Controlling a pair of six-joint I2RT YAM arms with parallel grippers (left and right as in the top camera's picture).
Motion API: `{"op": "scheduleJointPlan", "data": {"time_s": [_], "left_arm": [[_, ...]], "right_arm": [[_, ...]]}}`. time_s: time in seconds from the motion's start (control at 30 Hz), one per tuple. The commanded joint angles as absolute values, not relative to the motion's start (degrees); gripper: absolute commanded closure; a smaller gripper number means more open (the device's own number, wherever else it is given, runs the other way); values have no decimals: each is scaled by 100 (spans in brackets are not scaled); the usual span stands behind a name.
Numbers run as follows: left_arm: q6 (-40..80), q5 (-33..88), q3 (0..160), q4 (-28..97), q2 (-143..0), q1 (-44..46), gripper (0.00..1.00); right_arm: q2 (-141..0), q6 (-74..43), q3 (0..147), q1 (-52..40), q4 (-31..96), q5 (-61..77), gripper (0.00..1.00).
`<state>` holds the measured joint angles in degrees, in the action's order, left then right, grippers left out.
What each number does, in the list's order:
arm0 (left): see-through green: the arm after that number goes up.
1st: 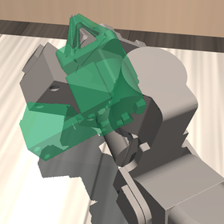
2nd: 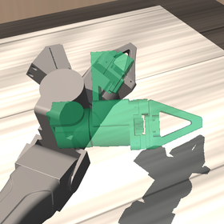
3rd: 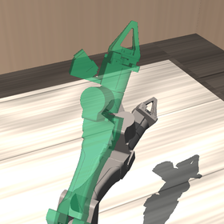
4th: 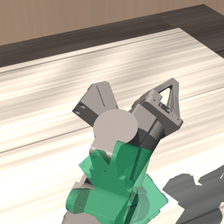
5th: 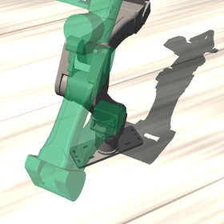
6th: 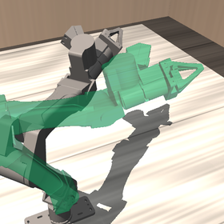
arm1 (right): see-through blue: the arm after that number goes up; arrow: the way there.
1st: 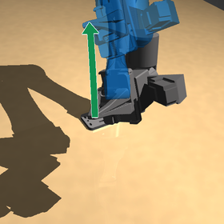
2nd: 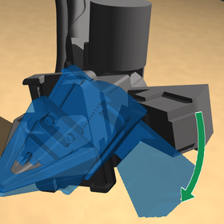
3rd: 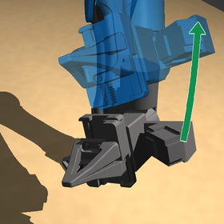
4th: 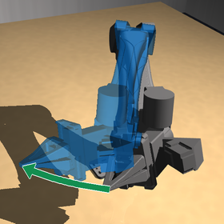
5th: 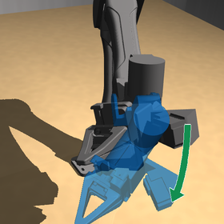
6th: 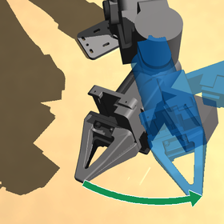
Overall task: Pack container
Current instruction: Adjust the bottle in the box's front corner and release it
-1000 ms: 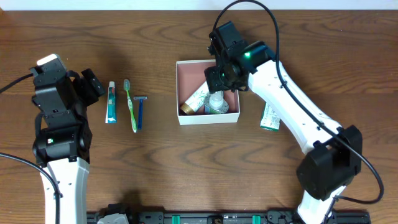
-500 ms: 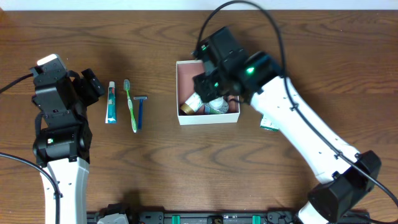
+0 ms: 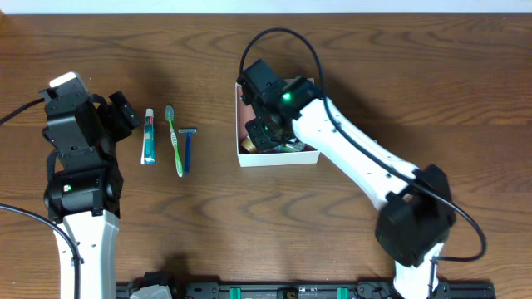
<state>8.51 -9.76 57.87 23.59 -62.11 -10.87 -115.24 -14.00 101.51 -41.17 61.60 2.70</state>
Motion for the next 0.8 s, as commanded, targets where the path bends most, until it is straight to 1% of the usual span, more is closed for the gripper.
{"op": "scheduleJointPlan", "data": {"time_s": [0.0, 0.2, 0.3, 0.5, 0.67, 0.77], "left_arm": [[753, -961, 5916, 2357, -6211, -1118, 2], [751, -961, 5916, 2357, -6211, -1118, 2], [753, -961, 5916, 2357, -6211, -1118, 2], [753, -961, 5916, 2355, -6211, -1118, 2], [753, -961, 5916, 2357, -6211, -1118, 2], [753, -961, 5916, 2357, -6211, -1118, 2]], "right_arm": [[-11671, -1409, 10182, -4163, 6167, 165, 73], [-11705, -1500, 10182, -4106, 6250, -403, 69], [-11705, -1494, 10182, -4088, 6331, -432, 67], [-11705, -1393, 10182, -4154, 6267, -408, 68], [-11705, -1363, 10182, -4171, 6217, -478, 65], [-11705, -1448, 10182, -4077, 6414, -860, 65]]}}
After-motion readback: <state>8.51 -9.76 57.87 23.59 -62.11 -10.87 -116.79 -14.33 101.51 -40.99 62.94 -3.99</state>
